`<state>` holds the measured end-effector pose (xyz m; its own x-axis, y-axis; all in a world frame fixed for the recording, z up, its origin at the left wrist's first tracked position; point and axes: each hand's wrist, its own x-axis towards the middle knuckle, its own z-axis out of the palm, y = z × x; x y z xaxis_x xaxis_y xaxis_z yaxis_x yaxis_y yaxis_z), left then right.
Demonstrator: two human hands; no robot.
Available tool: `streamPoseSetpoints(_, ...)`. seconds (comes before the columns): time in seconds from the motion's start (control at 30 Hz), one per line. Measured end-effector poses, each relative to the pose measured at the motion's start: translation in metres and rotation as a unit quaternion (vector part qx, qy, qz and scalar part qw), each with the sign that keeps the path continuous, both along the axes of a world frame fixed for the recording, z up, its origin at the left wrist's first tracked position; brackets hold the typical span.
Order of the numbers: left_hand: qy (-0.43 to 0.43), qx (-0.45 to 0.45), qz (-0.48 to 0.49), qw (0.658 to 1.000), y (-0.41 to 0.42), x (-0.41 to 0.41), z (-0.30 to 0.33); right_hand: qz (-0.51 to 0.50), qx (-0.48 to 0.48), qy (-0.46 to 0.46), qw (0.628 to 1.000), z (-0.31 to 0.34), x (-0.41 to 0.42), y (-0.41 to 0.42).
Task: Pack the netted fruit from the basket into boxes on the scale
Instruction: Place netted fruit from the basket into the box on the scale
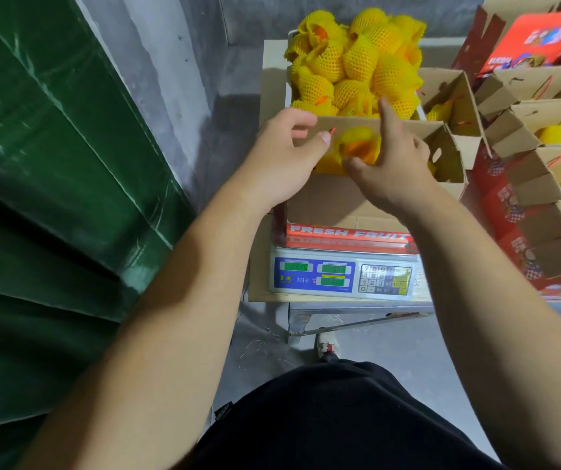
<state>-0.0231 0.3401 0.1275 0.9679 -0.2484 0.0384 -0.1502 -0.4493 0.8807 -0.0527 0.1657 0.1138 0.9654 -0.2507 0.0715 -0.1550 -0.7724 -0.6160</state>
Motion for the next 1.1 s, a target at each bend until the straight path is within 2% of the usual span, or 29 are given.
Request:
streamPoseSetpoints(0.07, -0.009, 0.016, -0.004, 1.000, 0.001, 0.000, -0.003, 0.016, -0.026, 0.004, 1.000, -0.002, -0.005, -0.001)
streamPoseSetpoints(0.2, -0.024, 0.065, -0.031, 0.997, 0.006, -0.004, -0.007, 0.070, 0.024, -0.023, 0.997, -0.003, -0.016, 0.011)
streamPoseSetpoints(0.37, -0.033, 0.077, -0.025, 0.996, 0.011, -0.008, -0.006, 0.100, 0.062, -0.029, 0.993, -0.001, -0.024, 0.018)
streamPoseSetpoints(0.8, -0.048, 0.065, -0.021, 0.997, 0.012, -0.011, -0.011, 0.120, 0.088, -0.055, 0.987, -0.003, -0.022, 0.021)
streamPoseSetpoints(1.1, -0.044, 0.023, -0.037, 0.998, -0.021, 0.024, -0.015, 0.125, 0.124, -0.078, 0.981, -0.006, 0.011, -0.004)
